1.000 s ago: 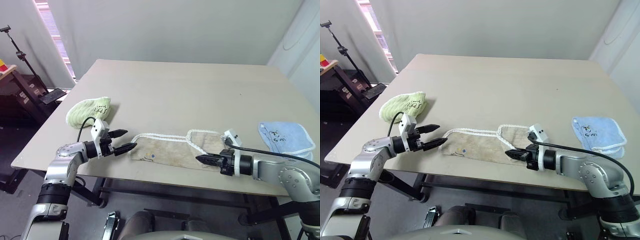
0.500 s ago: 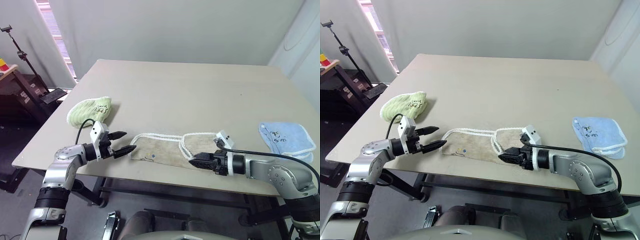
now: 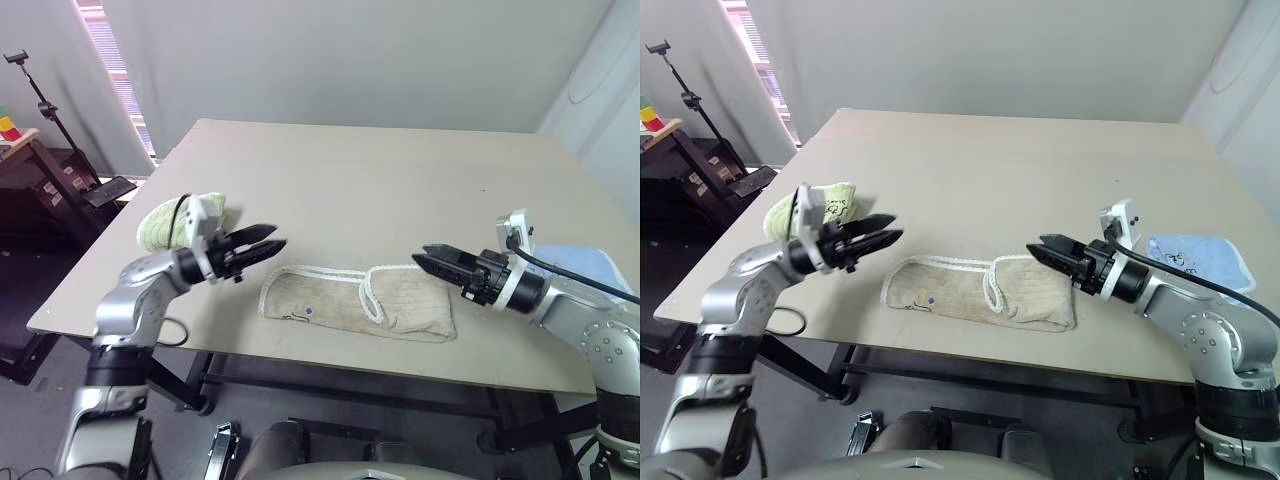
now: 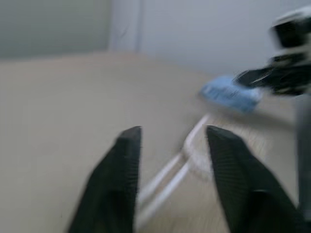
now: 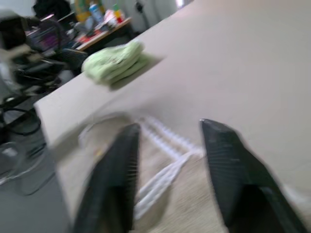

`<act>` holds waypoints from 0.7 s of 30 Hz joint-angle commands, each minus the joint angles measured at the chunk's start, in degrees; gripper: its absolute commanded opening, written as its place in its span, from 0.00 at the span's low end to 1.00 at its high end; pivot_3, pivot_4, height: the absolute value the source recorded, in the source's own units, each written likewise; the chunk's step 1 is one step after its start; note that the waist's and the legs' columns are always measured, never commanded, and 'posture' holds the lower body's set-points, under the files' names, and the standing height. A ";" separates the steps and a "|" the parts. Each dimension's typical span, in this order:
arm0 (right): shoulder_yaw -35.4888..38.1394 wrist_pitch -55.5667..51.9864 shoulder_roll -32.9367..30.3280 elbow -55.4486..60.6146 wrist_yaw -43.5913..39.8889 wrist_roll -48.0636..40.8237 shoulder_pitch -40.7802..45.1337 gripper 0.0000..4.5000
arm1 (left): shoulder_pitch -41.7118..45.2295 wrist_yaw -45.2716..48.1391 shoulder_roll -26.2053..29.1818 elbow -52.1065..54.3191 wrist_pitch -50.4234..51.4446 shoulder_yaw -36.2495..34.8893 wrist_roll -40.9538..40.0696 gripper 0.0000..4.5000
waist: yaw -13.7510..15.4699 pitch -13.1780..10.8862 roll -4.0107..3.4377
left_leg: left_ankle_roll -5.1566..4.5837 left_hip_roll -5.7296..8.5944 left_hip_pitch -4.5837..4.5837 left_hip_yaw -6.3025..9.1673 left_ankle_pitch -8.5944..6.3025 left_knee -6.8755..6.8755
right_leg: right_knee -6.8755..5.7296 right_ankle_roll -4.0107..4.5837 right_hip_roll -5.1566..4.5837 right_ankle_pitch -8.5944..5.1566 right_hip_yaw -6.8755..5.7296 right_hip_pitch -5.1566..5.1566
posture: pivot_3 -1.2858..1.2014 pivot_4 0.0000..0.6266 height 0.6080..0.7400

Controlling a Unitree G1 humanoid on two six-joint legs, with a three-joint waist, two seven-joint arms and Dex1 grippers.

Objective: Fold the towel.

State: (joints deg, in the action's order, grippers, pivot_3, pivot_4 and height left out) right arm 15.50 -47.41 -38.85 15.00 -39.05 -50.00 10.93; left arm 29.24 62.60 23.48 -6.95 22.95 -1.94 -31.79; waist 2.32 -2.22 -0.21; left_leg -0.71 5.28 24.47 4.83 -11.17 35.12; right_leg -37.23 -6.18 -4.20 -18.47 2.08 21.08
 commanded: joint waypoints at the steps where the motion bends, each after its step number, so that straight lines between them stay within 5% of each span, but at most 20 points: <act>1: -1.19 3.47 1.07 -1.45 -1.88 2.35 1.44 0.09 | 4.85 1.71 -3.47 -3.57 -3.33 3.50 2.09 0.14 | -0.12 0.01 0.02 | -0.01 0.00 -0.01 -0.02 0.01 -0.01 | 0.00 -0.03 0.00 0.02 0.03 0.00 | 0.52 0.00 1.00; 3: -2.04 4.65 1.22 -2.63 -3.21 3.55 1.15 0.00 | 7.51 2.00 -6.65 -7.41 -6.44 6.75 5.24 0.00 | -0.15 0.01 0.02 | -0.12 -0.02 -0.01 -0.05 0.07 -0.04 | -0.01 -0.17 0.05 0.09 0.09 0.02 | 0.52 0.00 1.00; 17: -10.61 15.18 5.29 -14.40 -7.57 17.51 -1.88 0.00 | 13.10 8.43 -19.61 -31.46 -19.48 17.46 17.79 0.00 | -0.03 -0.01 0.06 | -0.13 -0.01 -0.03 -0.05 0.08 0.11 | -0.02 -0.22 0.08 0.13 0.11 -0.02 | 0.52 0.00 1.00; 21: -14.28 17.23 6.33 -17.69 -8.31 22.02 -3.89 0.00 | 10.26 6.08 -21.29 -41.05 -28.17 23.53 27.16 0.00 | -0.12 0.02 0.06 | -0.14 0.00 -0.03 -0.07 0.08 0.03 | -0.04 -0.37 0.08 0.21 0.15 0.04 | 0.52 0.00 1.00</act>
State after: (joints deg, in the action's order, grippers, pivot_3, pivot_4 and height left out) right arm 2.52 -31.72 -33.00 -2.03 -46.94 -29.73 7.42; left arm 40.49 69.97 2.08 -45.24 -1.51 19.68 -8.53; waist 2.21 -2.20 -0.15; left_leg -0.85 5.26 24.43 4.77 -11.09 35.13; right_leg -37.28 -6.55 -4.10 -18.25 2.23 21.11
